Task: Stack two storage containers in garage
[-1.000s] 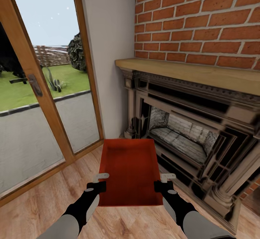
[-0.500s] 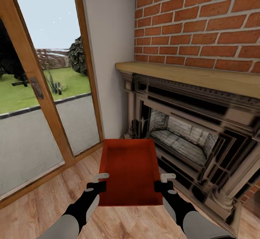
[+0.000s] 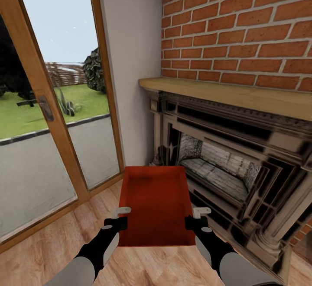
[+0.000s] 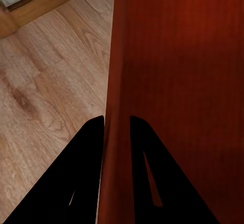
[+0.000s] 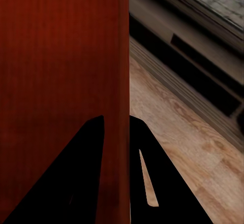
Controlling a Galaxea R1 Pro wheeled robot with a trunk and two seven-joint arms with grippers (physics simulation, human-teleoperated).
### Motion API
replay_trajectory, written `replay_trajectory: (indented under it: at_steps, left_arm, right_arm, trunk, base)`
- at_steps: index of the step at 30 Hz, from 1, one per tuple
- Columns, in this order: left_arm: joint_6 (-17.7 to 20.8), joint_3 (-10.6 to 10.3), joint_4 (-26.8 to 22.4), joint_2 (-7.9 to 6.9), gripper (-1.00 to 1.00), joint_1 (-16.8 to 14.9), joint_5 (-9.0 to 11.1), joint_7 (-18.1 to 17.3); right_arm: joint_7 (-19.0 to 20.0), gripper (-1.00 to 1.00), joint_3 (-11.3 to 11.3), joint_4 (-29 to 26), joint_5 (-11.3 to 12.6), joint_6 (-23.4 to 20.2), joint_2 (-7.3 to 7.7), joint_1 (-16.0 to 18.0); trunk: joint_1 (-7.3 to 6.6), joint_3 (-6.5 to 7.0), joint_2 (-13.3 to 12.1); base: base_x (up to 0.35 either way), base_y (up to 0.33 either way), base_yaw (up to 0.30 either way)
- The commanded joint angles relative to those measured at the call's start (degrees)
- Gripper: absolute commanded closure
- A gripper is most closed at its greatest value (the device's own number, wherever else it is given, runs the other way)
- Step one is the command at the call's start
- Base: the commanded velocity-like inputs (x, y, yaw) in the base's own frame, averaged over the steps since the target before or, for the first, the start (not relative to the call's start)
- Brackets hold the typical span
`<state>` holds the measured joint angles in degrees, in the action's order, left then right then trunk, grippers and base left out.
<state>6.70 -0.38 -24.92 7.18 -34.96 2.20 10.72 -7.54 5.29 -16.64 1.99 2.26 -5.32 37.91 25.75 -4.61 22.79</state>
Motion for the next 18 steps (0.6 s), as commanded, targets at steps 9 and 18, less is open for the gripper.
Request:
replay_trajectory:
  at_steps: [9, 18]
  left_arm:
    - [0.42, 0.9, -0.15, 0.03, 1.0, -0.02, -0.7, 1.06]
    - [0.42, 0.9, -0.13, 0.07, 1.0, -0.02, -0.7, 1.06]
  right_arm:
    - [-0.29, 1.0, -0.03, 0.01, 0.36, 0.12, -0.22, 0.06]
    - [-0.33, 1.0, -0.03, -0.01, 0.38, 0.12, -0.22, 0.06]
  trunk:
    - [0.04, 0.66, 0.13]
    - [0.04, 1.44, 0.13]
  base:
    - [0.0, 0.0, 0.0]
    - [0.0, 0.0, 0.0]
